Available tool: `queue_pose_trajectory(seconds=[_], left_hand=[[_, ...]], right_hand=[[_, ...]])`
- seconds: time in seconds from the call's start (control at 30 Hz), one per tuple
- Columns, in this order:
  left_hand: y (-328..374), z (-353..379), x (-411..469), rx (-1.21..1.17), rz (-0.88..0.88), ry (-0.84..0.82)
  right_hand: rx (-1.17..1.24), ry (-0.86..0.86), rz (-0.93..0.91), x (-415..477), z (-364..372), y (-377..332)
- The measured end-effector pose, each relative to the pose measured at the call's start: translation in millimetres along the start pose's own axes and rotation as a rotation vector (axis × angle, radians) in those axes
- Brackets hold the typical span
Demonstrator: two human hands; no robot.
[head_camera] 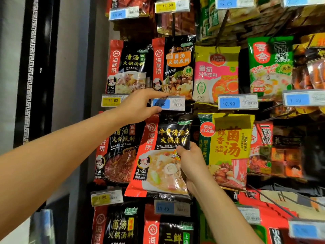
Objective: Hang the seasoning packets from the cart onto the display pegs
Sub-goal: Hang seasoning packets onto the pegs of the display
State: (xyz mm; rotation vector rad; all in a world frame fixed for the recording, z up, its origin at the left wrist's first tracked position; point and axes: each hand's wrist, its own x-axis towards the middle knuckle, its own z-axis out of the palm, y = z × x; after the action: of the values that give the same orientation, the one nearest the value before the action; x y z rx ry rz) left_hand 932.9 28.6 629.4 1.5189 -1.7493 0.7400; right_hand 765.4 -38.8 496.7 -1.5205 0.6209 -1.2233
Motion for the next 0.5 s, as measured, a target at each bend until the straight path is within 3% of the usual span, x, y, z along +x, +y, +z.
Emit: queue_pose_trajectory(seconds=[0.3,0.5], left_hand=[[-0.4,0.9,-0.6,0.006,0.018,0.011],[0.2,1.1,-2.3,-0.014,0.017,0.004]], right_hand=[[-0.011,0.017,-0.113,-11.0,-4.6,-5.4],[-0.167,-0.02,-0.317,-10.1,-4.3,-1.1]])
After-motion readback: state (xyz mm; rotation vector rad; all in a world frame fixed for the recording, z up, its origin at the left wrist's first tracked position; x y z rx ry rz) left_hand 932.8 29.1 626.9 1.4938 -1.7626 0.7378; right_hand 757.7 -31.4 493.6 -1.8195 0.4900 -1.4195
